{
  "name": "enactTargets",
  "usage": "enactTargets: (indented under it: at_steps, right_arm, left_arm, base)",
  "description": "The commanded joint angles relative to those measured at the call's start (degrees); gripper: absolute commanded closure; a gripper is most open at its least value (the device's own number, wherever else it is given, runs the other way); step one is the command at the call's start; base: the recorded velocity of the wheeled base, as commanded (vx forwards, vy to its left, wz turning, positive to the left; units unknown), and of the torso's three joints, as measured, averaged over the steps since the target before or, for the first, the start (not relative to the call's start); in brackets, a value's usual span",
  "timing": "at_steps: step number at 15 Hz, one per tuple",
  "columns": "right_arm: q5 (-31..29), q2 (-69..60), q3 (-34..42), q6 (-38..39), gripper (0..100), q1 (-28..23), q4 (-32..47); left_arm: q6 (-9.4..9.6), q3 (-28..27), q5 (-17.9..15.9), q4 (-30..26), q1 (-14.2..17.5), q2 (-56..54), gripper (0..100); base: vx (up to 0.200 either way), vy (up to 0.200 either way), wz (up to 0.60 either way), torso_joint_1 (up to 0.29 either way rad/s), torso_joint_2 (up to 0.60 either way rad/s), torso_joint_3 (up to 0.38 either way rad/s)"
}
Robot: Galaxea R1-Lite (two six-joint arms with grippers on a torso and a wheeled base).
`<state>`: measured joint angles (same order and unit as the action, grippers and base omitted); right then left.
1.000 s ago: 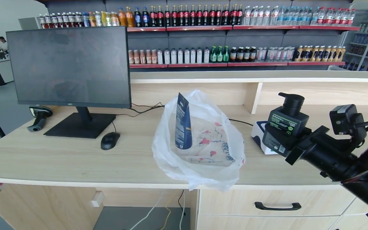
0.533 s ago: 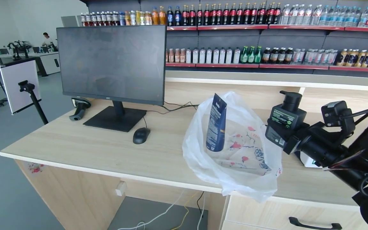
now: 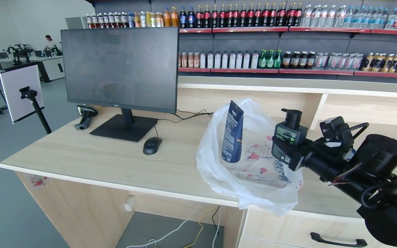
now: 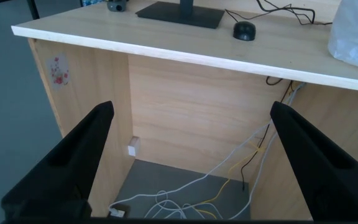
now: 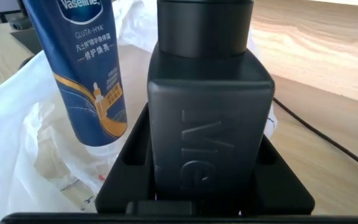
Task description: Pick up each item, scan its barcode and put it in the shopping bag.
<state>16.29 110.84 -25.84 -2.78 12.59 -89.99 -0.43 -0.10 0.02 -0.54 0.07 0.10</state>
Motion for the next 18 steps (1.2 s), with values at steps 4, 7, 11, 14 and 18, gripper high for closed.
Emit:
enactTargets:
  at_steps: [4,7,11,14,18]
  right_arm:
    - [0.0,3.6,-1.3,0.1,100,1.4,0.0]
    - [0.0,6.3,-3.5,0.0,100,2.7,0.0]
    - [0.0,8.5,-4.5,0.0,100,4.8,0.0]
    - [0.0,9.2,-4.5,0.0,100,4.7,0.0]
    - [0.0,10.2,-4.7,0.0,100,4.8,0.0]
  left_arm:
    - [-0.01,0.0,0.0,0.0,0.0,0.0,0]
    - [-0.01,0.0,0.0,0.0,0.0,0.0,0]
    - [-0.01,0.0,0.0,0.0,0.0,0.0,0]
    - [-0.01,0.0,0.1,0.0,0.0,0.0,0]
    - [-0.01,0.0,0.1,0.0,0.0,0.0,0]
  base:
    - [0.0,0.0,0.0,0.0,0.0,0.0]
    - [0.0,0.0,0.0,0.0,0.0,0.0]
    - [0.0,0.0,0.0,0.0,0.0,0.0]
    - [0.0,0.0,0.0,0.0,0.0,0.0]
    - [0.0,0.0,0.0,0.0,0.0,0.0]
